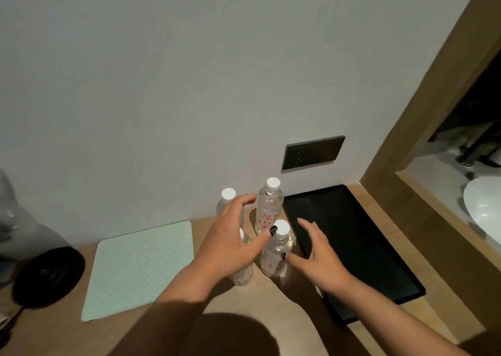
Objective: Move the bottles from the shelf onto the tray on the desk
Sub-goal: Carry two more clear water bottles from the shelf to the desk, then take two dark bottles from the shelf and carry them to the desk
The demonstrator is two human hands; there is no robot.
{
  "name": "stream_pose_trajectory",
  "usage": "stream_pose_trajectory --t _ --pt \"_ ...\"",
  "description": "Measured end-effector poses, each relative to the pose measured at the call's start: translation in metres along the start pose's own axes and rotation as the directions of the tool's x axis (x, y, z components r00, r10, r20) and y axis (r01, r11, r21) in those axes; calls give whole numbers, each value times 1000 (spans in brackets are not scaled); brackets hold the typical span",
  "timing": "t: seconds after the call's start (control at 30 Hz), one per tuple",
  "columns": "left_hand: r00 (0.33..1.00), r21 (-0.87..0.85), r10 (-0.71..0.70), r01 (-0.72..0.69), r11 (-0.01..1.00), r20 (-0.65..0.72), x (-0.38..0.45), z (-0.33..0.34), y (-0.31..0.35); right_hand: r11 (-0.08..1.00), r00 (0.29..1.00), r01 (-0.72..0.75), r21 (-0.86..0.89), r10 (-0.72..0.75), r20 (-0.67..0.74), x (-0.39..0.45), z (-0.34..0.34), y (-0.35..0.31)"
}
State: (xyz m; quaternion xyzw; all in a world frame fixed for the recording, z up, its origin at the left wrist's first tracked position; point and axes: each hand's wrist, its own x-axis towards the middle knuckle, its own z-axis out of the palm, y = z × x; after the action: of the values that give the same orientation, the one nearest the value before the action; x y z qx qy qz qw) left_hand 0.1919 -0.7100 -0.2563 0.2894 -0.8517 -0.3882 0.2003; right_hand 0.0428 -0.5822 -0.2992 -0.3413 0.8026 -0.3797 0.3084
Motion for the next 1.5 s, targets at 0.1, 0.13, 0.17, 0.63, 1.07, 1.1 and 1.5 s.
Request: stream_pose_trajectory --t 0.1,0.13,0.17,0.63,1.07,1.1,1.5 --pt "997 86 70 -73 994 39 9 2 24 997 997 45 -59 -49 -59 -17 -30 -10" --pt "994 95 92 -97 991 53 12 3 32 997 995 49 -66 -54 -79 -23 -42 -12" --pt "992 95 109 -115 989 68 16 6 39 996 994 47 -71 -54 -99 -29 -54 -12" --pt "841 122 329 -414 902 429 41 131 145 954 846 -211 -212 69 -529 -145 -214 63" --pt "653 -14 517 -613 790 553 -7 286 325 910 685 -393 -134 192 -703 -314 -349 167" --pt "643 -23 525 -620 784 558 -15 302 338 907 678 -400 -129 198 -708 -329 -360 176" --pt "566 -104 557 -638 763 608 -94 451 466 866 681 -480 -143 264 -683 -455 -465 263"
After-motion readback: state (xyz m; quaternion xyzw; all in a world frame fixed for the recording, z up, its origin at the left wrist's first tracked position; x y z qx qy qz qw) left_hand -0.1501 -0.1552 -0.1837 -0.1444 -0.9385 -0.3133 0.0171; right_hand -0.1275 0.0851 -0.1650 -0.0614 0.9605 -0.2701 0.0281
